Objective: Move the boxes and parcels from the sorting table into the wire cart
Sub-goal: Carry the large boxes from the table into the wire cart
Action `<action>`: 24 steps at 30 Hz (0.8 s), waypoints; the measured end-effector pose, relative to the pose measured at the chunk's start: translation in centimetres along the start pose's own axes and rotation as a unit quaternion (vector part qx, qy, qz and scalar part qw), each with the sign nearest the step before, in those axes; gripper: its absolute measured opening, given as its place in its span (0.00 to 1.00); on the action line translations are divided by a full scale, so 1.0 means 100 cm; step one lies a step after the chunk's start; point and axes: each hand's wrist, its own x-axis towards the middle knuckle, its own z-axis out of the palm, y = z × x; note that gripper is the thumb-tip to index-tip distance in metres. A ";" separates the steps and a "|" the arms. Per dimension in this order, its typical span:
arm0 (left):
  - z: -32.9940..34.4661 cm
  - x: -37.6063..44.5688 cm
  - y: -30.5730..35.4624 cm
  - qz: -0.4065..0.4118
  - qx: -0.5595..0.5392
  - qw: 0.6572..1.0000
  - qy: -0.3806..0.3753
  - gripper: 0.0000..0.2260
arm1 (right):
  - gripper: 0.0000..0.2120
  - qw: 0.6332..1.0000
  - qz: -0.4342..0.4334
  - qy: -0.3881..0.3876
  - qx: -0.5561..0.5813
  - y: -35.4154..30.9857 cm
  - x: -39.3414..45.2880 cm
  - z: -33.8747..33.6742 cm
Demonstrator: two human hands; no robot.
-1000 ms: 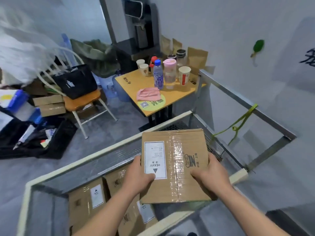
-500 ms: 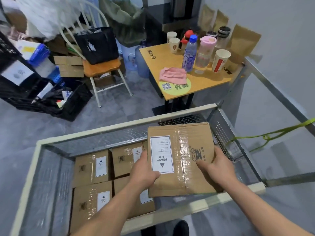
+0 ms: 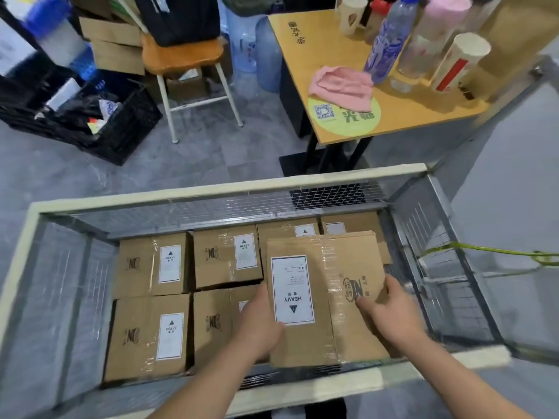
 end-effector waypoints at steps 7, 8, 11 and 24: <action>0.059 0.065 -0.053 -0.052 0.014 0.999 -0.009 0.23 | 0.20 0.999 0.022 -0.044 -0.020 0.054 0.066 0.054; 0.067 0.073 -0.059 -0.057 0.016 0.998 -0.005 0.23 | 0.19 0.998 0.026 -0.049 -0.019 0.061 0.075 0.060; 0.086 0.093 -0.075 -0.078 0.014 0.997 -0.013 0.23 | 0.18 0.997 0.033 -0.069 -0.030 0.079 0.098 0.078; 0.116 0.141 -0.134 -0.132 0.040 0.990 -0.035 0.25 | 0.23 0.982 0.053 -0.154 -0.092 0.105 0.156 0.133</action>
